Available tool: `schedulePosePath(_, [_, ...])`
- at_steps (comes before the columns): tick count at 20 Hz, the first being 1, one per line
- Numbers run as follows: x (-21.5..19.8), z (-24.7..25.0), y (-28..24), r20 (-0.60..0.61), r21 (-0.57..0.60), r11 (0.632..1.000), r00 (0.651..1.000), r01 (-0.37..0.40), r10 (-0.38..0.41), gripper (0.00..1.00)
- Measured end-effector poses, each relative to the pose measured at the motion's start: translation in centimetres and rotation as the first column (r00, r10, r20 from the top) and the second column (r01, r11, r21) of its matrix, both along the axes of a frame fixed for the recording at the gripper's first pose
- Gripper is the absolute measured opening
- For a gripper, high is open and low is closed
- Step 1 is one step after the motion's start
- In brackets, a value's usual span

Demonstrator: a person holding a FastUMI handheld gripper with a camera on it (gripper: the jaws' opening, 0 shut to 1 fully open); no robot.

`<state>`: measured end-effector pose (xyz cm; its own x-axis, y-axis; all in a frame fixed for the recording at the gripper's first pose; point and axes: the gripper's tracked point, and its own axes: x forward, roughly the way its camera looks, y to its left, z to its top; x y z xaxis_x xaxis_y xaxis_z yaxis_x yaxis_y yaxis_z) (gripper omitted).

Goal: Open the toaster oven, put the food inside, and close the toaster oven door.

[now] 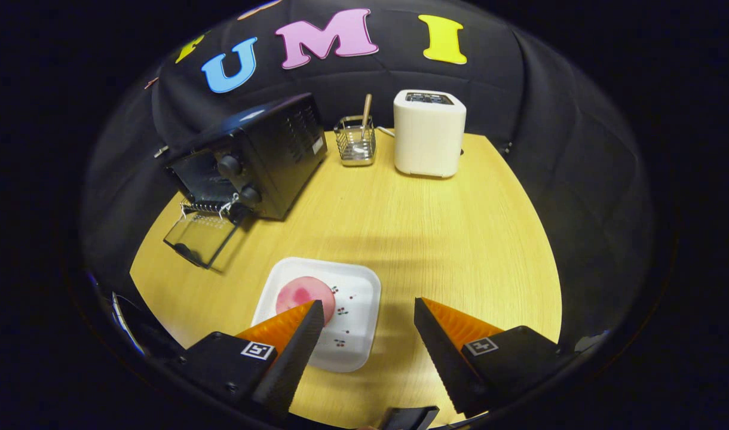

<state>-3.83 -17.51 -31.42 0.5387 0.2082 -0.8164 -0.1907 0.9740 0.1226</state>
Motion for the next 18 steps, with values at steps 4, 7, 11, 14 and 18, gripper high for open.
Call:
schedulePosePath(4, [-0.9,-3.8,-0.3,-0.117,0.005,0.999,0.993,0.034,-0.033,0.99])
schedulePosePath(7, [-1.0,-4.4,-1.1,-0.13,-0.012,0.999,0.991,0.039,-0.041,1.0])
schedulePosePath(11, [-0.4,-4.9,-1.4,-0.123,-0.064,0.998,0.992,0.026,-0.033,0.88])
schedulePosePath(14, [-0.7,-5.0,-1.1,-0.141,-0.076,0.997,0.99,0.013,-0.024,0.61])
schedulePosePath(18, [-1.2,-5.2,0.1,-0.218,-0.028,0.999,0.975,0.039,-0.044,0.3])
